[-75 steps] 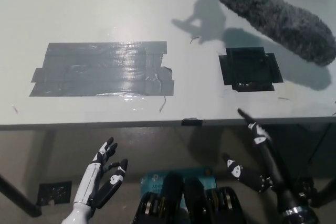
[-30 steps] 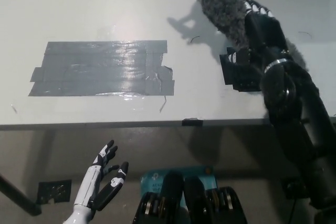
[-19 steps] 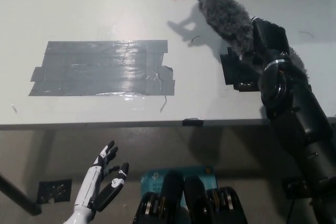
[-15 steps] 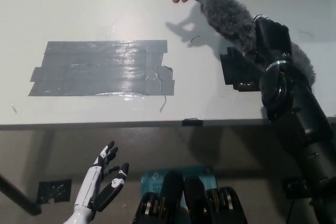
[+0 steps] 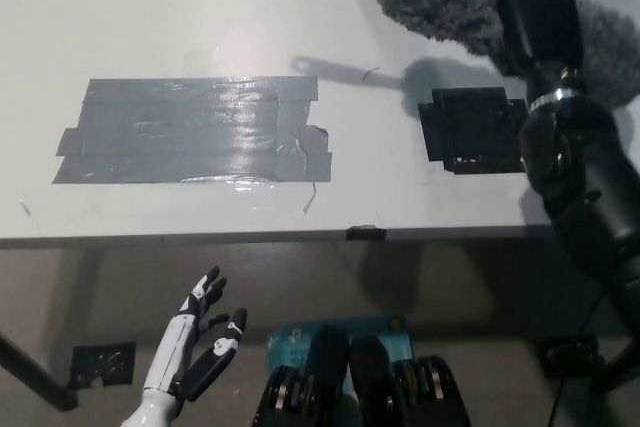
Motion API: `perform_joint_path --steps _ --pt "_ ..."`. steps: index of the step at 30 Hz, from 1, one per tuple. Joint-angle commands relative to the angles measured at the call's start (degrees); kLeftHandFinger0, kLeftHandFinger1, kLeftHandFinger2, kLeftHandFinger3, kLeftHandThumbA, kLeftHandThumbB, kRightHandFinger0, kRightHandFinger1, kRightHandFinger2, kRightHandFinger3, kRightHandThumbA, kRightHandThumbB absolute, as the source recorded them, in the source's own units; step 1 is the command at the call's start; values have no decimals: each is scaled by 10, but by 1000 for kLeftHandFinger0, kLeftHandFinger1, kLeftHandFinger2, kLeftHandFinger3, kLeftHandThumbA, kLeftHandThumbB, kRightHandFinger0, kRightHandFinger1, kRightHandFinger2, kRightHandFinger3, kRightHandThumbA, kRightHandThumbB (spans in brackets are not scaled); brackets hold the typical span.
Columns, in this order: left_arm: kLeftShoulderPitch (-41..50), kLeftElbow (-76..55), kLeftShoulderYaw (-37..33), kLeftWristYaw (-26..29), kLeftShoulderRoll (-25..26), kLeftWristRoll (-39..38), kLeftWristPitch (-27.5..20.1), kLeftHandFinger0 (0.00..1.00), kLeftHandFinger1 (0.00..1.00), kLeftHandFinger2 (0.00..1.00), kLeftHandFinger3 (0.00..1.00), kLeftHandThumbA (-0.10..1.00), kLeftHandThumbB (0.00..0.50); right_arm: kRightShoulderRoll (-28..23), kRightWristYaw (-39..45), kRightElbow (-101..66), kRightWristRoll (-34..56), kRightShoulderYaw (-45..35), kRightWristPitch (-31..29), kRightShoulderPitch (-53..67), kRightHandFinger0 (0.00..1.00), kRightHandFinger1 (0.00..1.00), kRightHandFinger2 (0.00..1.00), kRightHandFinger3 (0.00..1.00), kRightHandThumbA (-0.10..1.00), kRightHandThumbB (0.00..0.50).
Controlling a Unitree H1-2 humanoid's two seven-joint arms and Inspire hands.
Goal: A person hands a grey duster to the robot and the robot grabs it with its right hand and places it on the black marked spot infron tof it on the desk
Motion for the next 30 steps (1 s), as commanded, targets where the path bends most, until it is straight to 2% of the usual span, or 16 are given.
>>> perform_joint_path --steps 1,2,3,4,5,7,10,14,16,17,18,19,20,23,28,30 --pt "-11 -14 -4 -6 7 -1 -21 879 1000 1000 1000 626 112 -26 -54 26 -18 29 -79 -61 6 394 728 398 -100 258" --pt "-12 -14 -5 -6 7 -1 -20 880 1000 1000 1000 624 111 -29 -55 39 -13 35 -90 -63 0 407 768 347 -100 259" --pt "-12 -14 -4 -6 7 -3 -19 882 1000 1000 1000 615 114 -31 -49 50 -9 40 -96 -62 0 447 831 374 -100 258" --pt "-12 -15 -4 -6 7 -3 -18 882 1000 1000 1000 613 115 -33 -41 55 -8 44 -95 -61 16 511 908 504 -100 241" --pt "-14 -16 -4 -6 8 -2 -17 881 1000 1000 1000 612 114 -36 -29 61 -7 49 -92 -59 1 466 854 530 -100 255" --pt "-14 -16 -5 -6 8 0 -16 878 1000 1000 1000 612 113 -37 -19 75 -5 56 -88 -58 0 511 939 648 -100 223" --pt "-15 -15 -6 -6 9 1 -18 872 1000 1000 1000 613 110 -37 -6 106 14 58 -101 -51 0 468 904 634 -100 226" --pt "-16 -14 -7 -4 8 1 -16 866 1000 1000 1000 611 117 -34 10 148 40 51 -123 -44 0 468 925 789 -100 211" --pt "-17 -14 -7 -3 8 2 -15 867 1000 1000 1000 617 125 -28 29 174 63 40 -126 -47 0 454 859 776 -100 217" --pt "-17 -15 -7 -3 7 2 -15 867 1000 1000 1000 619 127 -26 60 172 76 34 -110 -47 37 474 790 743 -52 229" --pt "-16 -15 -8 -3 8 2 -15 868 1000 1000 1000 620 127 -27 125 162 99 26 -90 -47 217 675 1000 969 138 279" --pt "-16 -16 -8 -4 8 1 -14 869 1000 1000 1000 621 126 -29 173 150 117 21 -75 -47 578 958 1000 1000 409 379" --pt "-16 -17 -8 -5 8 0 -10 870 1000 1000 1000 620 125 -36 263 121 142 18 -45 -45 954 1000 1000 1000 540 376" --pt "-21 -16 -8 -5 9 1 -11 873 1000 1000 1000 612 119 -46 353 93 162 17 -10 -51 1000 1000 1000 1000 699 487" --pt "-23 -16 -7 -7 10 -1 -10 873 1000 1000 1000 622 129 -60 479 16 234 -7 62 -56 1000 1000 1000 1000 743 500" --pt "-25 -13 -8 -7 12 0 -14 873 1000 1000 1000 624 126 -71 527 -34 261 -13 88 -61 1000 1000 1000 1000 861 500"
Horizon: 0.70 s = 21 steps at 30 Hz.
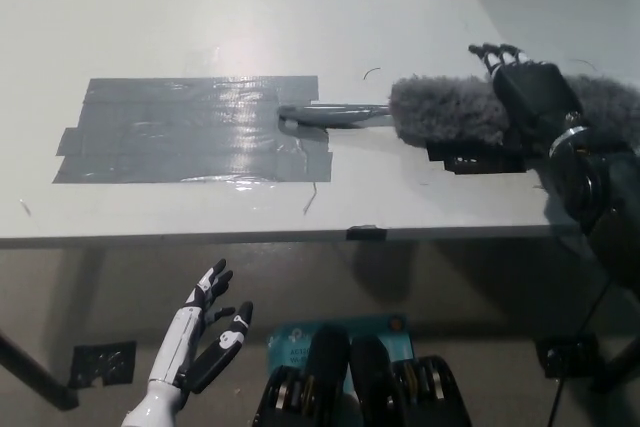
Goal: A person hands a grey duster to the robot and the robot grabs it with its right hand and places it on the black marked spot infron tof it on the desk
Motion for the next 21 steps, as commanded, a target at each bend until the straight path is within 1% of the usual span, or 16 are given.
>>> perform_joint_path --steps 1,2,3,4,5,6,8,9,10,13,15,17,18,20,21 --pt "-16 -12 -2 -8 12 0 -18 873 1000 1000 1000 628 125 -62 378 -203 215 -58 148 -84 1000 1000 1000 1000 818 500" --pt "-17 -14 -2 -9 12 -1 -14 874 1000 1000 1000 629 126 -68 406 -227 244 -67 171 -91 1000 1000 1000 1000 800 500" --pt "-17 -15 -2 -10 12 -1 -12 876 1000 1000 1000 631 126 -69 417 -236 253 -71 181 -93 1000 1000 1000 1000 794 500" --pt "-17 -13 -3 -10 13 -1 -15 878 1000 1000 1000 634 128 -70 437 -259 285 -86 220 -97 1000 1000 1000 1000 714 500" --pt "-17 -13 -3 -10 13 -1 -15 879 1000 1000 1000 637 128 -72 445 -273 300 -93 237 -100 1000 1000 1000 1000 690 500" --pt "-17 -13 -3 -11 13 -3 -15 884 1000 1000 1000 632 123 -79 453 -296 315 -98 245 -105 1000 1000 1000 1000 730 500" --pt "-16 -16 -2 -12 12 -5 -13 885 1000 1000 1000 624 120 -103 471 -368 368 -122 256 -125 1000 1000 1000 1000 748 500" --pt "-17 -16 -2 -12 13 -5 -14 886 1000 1000 1000 623 120 -106 473 -377 376 -126 259 -129 1000 1000 1000 1000 748 500" --pt "-17 -14 -2 -11 13 -3 -15 884 1000 1000 1000 629 127 -110 485 -395 422 -152 289 -148 1000 1000 1000 1000 721 500" --pt "-19 -12 -2 -10 13 -3 -17 872 1000 1000 1000 629 129 -125 498 -409 480 -188 306 -182 1000 1000 1000 1000 798 500" --pt "-20 -11 -2 -9 13 -2 -20 867 1000 1000 1000 626 124 -131 488 -413 506 -210 306 -194 1000 1000 1000 1000 815 500" --pt "-19 -11 -3 -10 15 1 -18 860 1000 1000 1000 635 136 -130 453 -404 566 -266 306 -220 1000 1000 1000 1000 843 500" --pt "-18 -13 -4 -10 15 2 -14 861 1000 1000 1000 638 136 -131 448 -401 579 -277 306 -225 1000 1000 1000 1000 850 500" --pt "-18 -15 -5 -10 16 5 -14 860 1000 1000 1000 640 134 -132 443 -393 619 -322 306 -239 1000 1000 1000 1000 1000 500" --pt "-18 -15 -5 -11 16 5 -15 859 1000 1000 1000 640 134 -135 442 -394 632 -333 306 -240 1000 1000 1000 1000 1000 500"
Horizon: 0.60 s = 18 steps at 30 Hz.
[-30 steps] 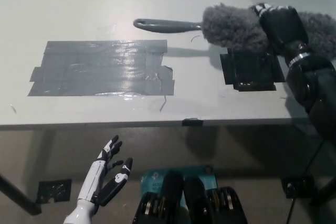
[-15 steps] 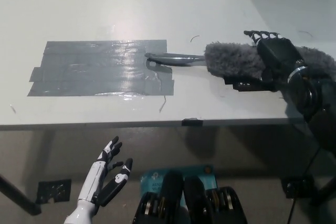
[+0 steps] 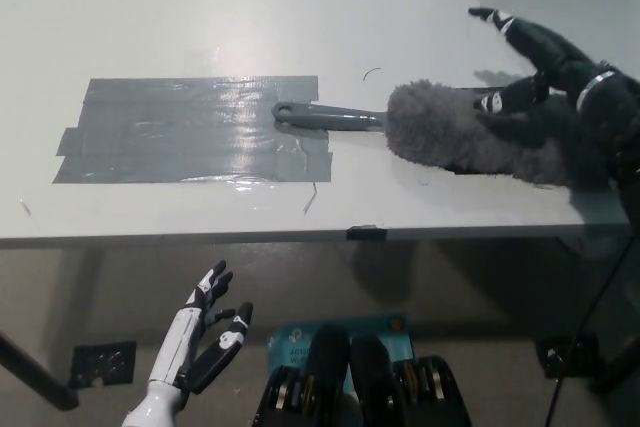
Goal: A person hands a grey duster to the robot and the robot grabs it with its right hand and places it on the black marked spot infron tof it on the desk
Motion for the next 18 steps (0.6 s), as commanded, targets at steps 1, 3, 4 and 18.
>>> perform_joint_path --steps 1,3,4,18 --pt "-18 -16 -4 -11 15 3 -18 859 1000 1000 1000 637 133 -109 202 -202 462 -230 182 -229 1000 1000 1000 1000 1000 500" --pt "-20 -16 -4 -12 17 2 -17 859 1000 1000 1000 633 131 -120 178 -222 505 -237 182 -219 1000 1000 1000 1000 1000 500" --pt "-21 -16 -4 -12 17 3 -15 859 1000 1000 1000 632 129 -124 168 -234 523 -240 182 -214 1000 1000 1000 1000 1000 500" --pt "-29 -13 -3 -13 19 1 -16 862 1000 1000 1000 634 133 -102 64 -625 547 -277 182 49 1000 1000 1000 1000 1000 500"
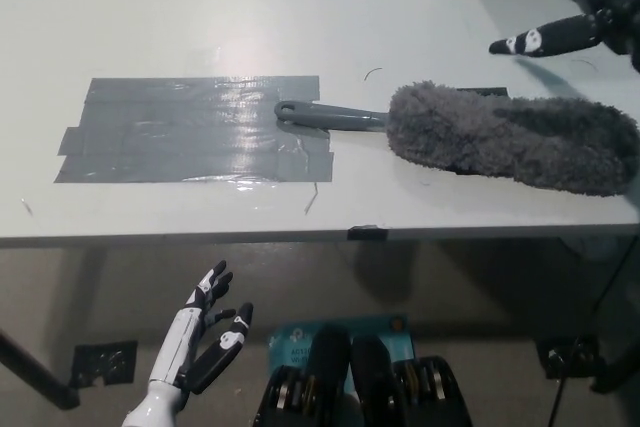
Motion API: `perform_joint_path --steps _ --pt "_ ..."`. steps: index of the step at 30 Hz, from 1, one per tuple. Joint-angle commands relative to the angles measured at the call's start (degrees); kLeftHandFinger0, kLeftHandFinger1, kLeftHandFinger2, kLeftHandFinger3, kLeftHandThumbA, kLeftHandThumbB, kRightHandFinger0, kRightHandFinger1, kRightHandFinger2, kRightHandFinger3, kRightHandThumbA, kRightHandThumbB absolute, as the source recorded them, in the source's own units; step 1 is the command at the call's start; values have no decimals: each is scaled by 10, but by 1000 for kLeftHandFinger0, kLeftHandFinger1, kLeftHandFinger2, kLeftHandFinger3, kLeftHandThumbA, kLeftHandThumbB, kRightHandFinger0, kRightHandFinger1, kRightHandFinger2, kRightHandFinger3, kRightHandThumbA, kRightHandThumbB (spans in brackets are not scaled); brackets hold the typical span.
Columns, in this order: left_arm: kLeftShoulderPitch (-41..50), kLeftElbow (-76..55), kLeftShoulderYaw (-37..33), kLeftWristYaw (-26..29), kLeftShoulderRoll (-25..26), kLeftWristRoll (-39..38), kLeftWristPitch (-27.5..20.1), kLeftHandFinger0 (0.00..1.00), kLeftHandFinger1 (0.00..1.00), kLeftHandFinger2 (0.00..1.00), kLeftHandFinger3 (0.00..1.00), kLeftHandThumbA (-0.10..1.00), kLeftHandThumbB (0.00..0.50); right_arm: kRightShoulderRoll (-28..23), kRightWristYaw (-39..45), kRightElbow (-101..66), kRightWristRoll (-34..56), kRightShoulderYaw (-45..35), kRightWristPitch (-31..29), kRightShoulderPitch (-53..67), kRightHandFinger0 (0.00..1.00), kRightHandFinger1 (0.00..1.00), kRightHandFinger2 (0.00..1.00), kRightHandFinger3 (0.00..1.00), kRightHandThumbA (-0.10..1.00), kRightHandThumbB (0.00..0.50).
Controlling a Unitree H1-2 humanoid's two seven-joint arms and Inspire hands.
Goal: A person hands a grey duster to the robot and the robot grabs it with its right hand and places it on the black marked spot infron tof it on the desk
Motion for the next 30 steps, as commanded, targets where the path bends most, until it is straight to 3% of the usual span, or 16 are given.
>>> perform_joint_path --steps 1,3,8,10,15,18,19,20,21,22,25,28,30 --pt "-29 -13 -2 -14 19 -1 -16 864 1000 1000 1000 645 142 -71 11 -527 335 -153 113 70 1000 1000 1000 1000 1000 500" --pt "-28 -14 -2 -15 18 -3 -14 868 1000 1000 1000 677 155 -46 -13 -577 314 -143 107 133 1000 1000 1000 1000 1000 500" --pt "-21 -14 -1 -12 14 -5 -15 867 1000 1000 1000 715 141 53 -49 -606 233 -80 7 319 1000 1000 1000 1000 1000 479" --pt "-19 -15 -1 -12 13 -5 -14 877 1000 1000 1000 737 133 96 -54 -570 196 -51 -45 382 1000 1000 1000 1000 1000 434" --pt "-8 -17 -2 -12 11 -9 -17 873 1000 1000 1000 733 126 157 -54 -466 154 -28 -114 468 1000 1000 1000 1000 1000 386" --pt "-5 -15 -3 -9 9 -5 -21 863 1000 1000 1000 738 123 189 -73 -377 112 -28 -158 495 1000 1000 1000 1000 1000 335" --pt "-2 -16 -4 -9 8 -6 -20 870 1000 1000 1000 749 123 199 -80 -338 94 -26 -180 501 1000 1000 1000 1000 1000 289" --pt "1 -17 -5 -8 6 -6 -21 871 1000 1000 1000 750 123 203 -80 -327 88 -27 -188 504 1000 1000 1000 1000 1000 286" --pt "6 -18 -5 -7 4 -7 -26 875 1000 1000 1000 759 109 208 -93 -270 58 -21 -212 504 1000 1000 1000 1000 1000 228" --pt "10 -19 -5 -5 5 -7 -32 869 1000 1000 1000 768 102 211 -100 -233 40 -15 -217 503 1000 1000 1000 1000 1000 217" --pt "9 -20 -6 -2 8 1 -38 840 1000 1000 1000 809 90 209 -97 -200 37 -12 -226 498 1000 1000 1000 1000 1000 236" --pt "-4 -12 -8 0 6 0 -44 812 1000 1000 1000 850 104 198 -101 -175 37 -20 -221 491 1000 1000 1000 1000 1000 298" --pt "-5 -12 -6 1 6 -3 -45 809 1000 1000 1000 832 99 198 -106 -173 31 -18 -213 490 1000 1000 1000 1000 1000 290"
